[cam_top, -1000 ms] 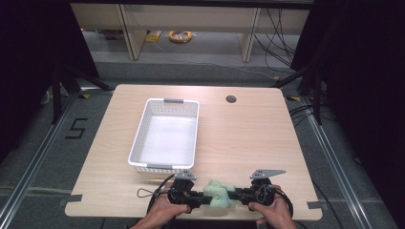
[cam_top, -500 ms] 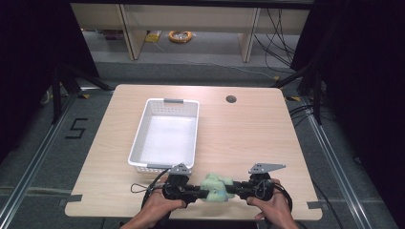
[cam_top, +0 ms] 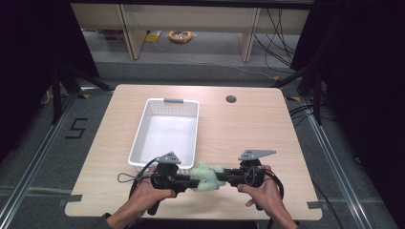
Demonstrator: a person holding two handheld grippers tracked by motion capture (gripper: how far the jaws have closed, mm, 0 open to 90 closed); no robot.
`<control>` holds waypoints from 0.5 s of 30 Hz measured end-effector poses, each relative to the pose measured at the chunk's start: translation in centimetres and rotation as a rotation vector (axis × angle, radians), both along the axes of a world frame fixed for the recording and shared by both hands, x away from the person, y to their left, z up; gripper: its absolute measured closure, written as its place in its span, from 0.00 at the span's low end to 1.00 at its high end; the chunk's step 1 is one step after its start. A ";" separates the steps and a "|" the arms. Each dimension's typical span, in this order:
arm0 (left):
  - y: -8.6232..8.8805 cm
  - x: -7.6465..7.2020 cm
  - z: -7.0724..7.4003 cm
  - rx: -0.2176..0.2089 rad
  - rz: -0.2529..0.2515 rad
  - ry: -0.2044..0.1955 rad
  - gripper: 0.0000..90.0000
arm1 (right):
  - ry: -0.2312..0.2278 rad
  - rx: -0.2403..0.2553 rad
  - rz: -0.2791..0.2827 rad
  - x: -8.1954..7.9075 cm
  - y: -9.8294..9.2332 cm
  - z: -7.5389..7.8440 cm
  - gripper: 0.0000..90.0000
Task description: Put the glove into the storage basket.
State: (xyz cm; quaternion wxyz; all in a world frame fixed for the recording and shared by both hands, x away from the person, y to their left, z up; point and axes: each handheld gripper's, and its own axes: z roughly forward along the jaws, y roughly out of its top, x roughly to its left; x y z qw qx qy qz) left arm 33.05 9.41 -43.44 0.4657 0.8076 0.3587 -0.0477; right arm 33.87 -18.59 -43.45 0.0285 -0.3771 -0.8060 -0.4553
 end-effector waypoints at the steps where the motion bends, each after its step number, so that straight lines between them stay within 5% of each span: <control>1: 0.3 0.2 0.3 -0.004 -0.003 0.000 0.85 | -0.001 0.004 0.006 0.2 0.3 0.3 0.84; 15: 4.8 2.6 3.0 0.009 0.074 0.017 0.85 | -0.030 -0.019 0.055 4.1 4.7 3.8 0.84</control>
